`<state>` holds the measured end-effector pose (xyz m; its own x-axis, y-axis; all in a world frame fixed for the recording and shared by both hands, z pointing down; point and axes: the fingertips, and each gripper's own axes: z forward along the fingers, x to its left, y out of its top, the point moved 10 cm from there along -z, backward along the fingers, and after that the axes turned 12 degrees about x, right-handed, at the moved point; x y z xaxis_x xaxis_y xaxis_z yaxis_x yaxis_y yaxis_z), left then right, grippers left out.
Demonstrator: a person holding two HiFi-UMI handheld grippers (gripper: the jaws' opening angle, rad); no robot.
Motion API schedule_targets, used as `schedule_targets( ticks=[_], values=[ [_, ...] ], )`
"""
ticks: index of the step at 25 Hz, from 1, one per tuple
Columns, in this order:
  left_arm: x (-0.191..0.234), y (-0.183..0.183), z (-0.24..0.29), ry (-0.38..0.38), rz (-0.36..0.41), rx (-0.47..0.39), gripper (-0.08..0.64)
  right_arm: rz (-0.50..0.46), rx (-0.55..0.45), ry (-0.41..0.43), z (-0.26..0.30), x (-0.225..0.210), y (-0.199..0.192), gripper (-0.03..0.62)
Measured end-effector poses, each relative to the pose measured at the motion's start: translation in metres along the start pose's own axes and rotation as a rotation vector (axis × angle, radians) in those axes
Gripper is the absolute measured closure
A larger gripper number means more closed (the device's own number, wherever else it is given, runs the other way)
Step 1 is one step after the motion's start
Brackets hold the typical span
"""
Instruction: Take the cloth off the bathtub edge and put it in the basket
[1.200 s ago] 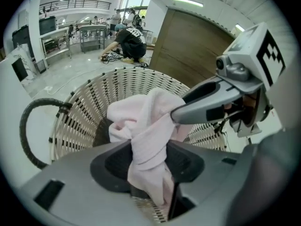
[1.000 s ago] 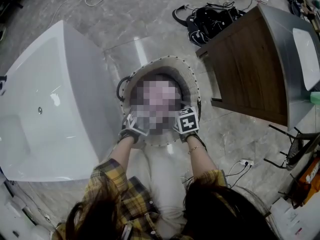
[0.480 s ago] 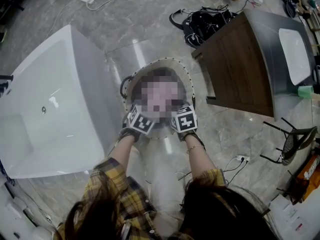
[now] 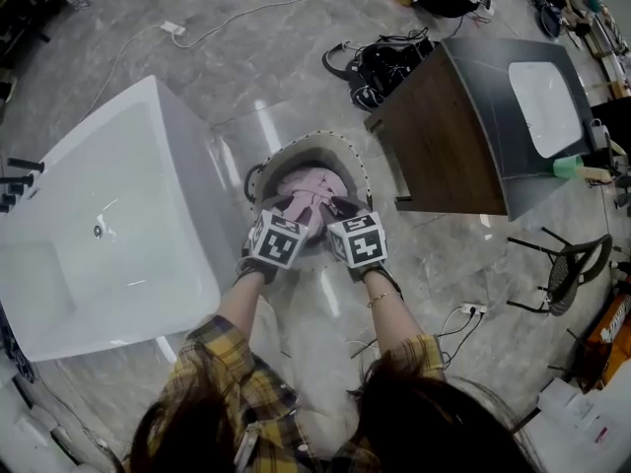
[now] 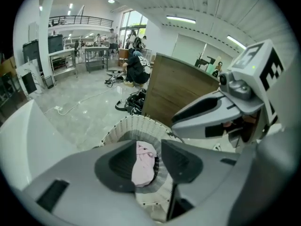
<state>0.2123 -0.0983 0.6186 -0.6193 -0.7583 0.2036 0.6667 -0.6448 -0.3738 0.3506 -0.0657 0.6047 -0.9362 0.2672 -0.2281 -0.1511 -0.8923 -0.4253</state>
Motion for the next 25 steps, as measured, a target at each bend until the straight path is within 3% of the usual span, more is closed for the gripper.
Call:
schedule_targets(
  ticks=[7,13,19,25],
  values=[
    [-0.013,0.016,-0.071,-0.011,-0.041,-0.108,0.433,-0.037,-0.064,-0.004,-0.059,0.027,0.017,0.484],
    [-0.022,0.028,-0.124,0.005,-0.017,-0.173,0.472,-0.088,-0.132,-0.019,-0.110,0.059,0.049,0.491],
    [-0.025,0.045,-0.199,0.031,0.029,-0.301,0.499,-0.160,-0.257,-0.065,-0.171,0.095,0.088,0.525],
    [-0.019,0.042,-0.282,0.101,0.065,-0.425,0.512,-0.267,-0.416,-0.054,-0.226,0.144,0.124,0.552]
  ],
)
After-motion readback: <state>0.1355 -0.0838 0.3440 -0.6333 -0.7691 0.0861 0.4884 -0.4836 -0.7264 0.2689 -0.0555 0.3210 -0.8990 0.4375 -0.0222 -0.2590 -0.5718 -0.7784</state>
